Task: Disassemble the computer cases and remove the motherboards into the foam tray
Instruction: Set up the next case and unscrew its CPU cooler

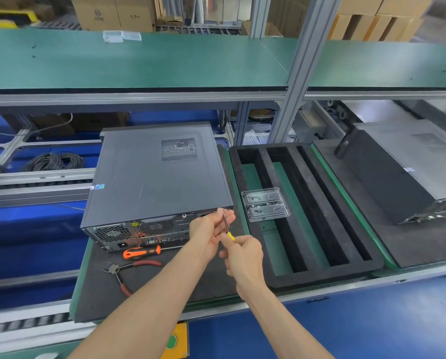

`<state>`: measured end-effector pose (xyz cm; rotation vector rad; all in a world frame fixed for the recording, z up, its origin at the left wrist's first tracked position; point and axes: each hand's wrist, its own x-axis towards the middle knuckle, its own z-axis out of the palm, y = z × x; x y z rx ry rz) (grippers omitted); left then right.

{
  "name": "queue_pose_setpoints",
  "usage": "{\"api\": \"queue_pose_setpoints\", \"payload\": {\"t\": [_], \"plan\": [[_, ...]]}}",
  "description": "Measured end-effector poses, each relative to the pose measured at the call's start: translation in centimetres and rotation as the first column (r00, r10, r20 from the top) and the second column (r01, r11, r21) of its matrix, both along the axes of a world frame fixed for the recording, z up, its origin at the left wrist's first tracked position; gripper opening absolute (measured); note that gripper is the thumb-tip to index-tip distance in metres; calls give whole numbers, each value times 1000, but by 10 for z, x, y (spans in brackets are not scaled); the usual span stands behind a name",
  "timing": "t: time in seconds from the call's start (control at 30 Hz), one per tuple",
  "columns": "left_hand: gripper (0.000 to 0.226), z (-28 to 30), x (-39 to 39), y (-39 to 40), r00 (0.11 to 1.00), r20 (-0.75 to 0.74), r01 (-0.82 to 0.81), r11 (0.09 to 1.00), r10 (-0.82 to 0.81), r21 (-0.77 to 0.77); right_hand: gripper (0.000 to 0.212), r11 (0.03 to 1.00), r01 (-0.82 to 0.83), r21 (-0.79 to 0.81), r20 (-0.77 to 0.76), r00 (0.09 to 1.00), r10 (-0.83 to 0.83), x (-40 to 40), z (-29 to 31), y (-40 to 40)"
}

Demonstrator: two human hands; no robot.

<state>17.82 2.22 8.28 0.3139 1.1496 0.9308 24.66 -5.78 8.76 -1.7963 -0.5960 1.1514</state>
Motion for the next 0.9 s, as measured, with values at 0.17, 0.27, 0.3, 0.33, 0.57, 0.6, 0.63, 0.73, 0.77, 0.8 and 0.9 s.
{"api": "queue_pose_setpoints", "payload": {"t": [0.17,0.27,0.3,0.33,0.57,0.6,0.63,0.73,0.77,0.8,0.9], "plan": [[16,0,1,-1,1000,4,3,1000,-3,15,33,999,10,-33,-19,1000,-11,-2,-1,2],[15,0,1,-2,1000,-2,2,1000,-2,17,35,1000,9,-21,32,999,-9,-3,-1,1],[14,1,2,-2,1000,-5,-3,1000,3,14,27,1000,2,-1,24,1000,-2,-2,-2,0],[13,2,2,-2,1000,-7,-11,1000,11,7,18,1000,-1,9,8,1000,1,-2,0,-1],[13,3,2,-3,1000,-12,-9,1000,9,14,35,1000,10,-28,-46,999,-11,1,3,1],[12,3,2,-3,1000,-13,-12,1000,12,12,31,1000,2,-24,-28,1000,-3,0,4,1],[12,3,3,-2,1000,-16,-16,1000,16,8,22,1000,-1,-11,-30,1000,0,1,2,0],[13,3,2,-1,1000,-17,-27,1000,26,-8,18,1000,-6,0,-76,997,6,2,6,-1],[14,2,2,-1,1000,-7,-22,1000,22,-7,17,1000,-2,-2,-87,996,2,2,5,0],[16,1,2,-1,1000,1,-14,1000,14,-4,18,1000,6,-11,-101,995,-7,1,6,1],[19,1,0,0,1000,21,0,1000,0,-4,34,999,-4,-35,-61,998,2,0,6,2]]}}
